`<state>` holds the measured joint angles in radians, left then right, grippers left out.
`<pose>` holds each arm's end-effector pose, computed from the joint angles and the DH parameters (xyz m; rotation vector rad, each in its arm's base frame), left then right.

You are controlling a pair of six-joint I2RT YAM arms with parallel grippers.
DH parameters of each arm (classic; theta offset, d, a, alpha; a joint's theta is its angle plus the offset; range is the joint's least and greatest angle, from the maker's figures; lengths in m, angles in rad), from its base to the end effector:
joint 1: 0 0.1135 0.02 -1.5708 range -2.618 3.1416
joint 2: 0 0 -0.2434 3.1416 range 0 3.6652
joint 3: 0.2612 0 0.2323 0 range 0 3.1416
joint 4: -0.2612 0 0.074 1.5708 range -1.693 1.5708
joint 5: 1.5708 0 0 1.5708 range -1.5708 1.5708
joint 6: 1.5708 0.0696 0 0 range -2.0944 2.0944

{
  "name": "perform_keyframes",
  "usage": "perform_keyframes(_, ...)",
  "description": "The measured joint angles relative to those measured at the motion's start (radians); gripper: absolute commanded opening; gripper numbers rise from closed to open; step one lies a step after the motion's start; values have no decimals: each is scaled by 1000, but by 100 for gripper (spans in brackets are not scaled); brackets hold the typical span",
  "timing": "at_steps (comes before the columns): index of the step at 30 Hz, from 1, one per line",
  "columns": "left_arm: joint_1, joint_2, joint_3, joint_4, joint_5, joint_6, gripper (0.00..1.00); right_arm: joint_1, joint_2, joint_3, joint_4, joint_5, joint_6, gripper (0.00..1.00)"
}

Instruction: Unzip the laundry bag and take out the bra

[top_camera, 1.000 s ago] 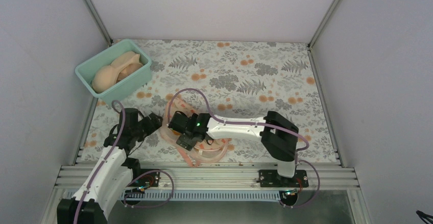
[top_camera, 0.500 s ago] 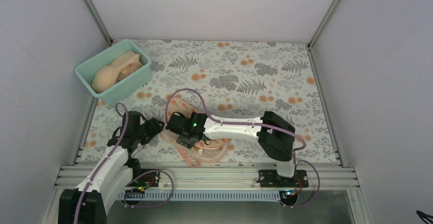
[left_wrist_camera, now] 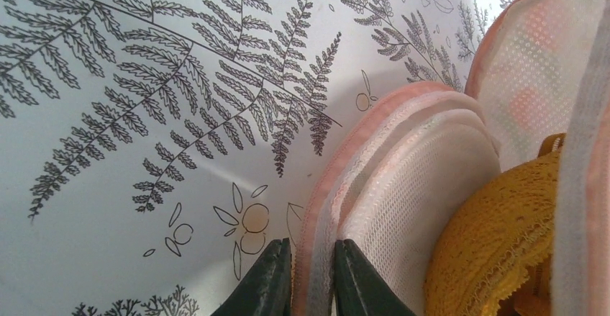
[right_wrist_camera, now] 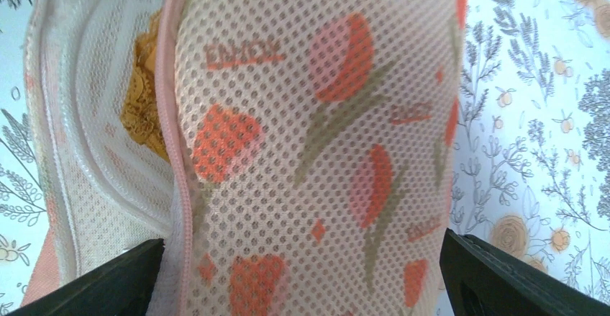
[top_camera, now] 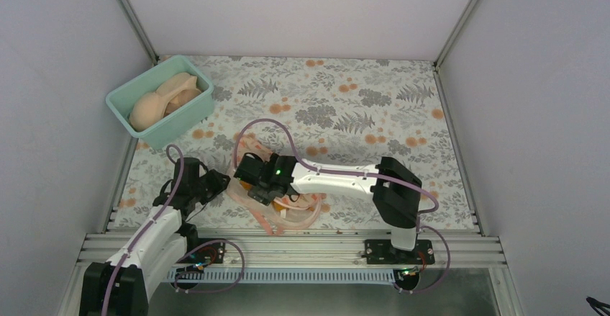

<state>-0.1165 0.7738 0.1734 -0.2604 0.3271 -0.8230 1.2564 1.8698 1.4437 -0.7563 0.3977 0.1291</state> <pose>0.1525 -0.0404 0.1002 -0.7318 2.4334 -0.7988 0.1410 0.3465 0.1801 -1.2985 2.2468 -0.0764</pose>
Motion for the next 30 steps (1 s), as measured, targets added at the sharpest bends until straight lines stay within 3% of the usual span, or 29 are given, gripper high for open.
perform_keyframes(10, -3, -3, 0, 1, -1, 1, 18, -116, -60, -24, 8, 11, 43, 93)
perform_keyframes(17, -3, -15, -2, 1, -1, 1, 18, -338, -137, -129, 41, -6, 71, 100)
perform_keyframes(24, -3, -31, -2, 0, -2, 1, 18, -675, -354, -291, 179, -291, 82, 100)
perform_keyframes(30, -4, -35, -8, 1, -3, 1, 18, -798, -474, -393, 232, -453, 98, 100)
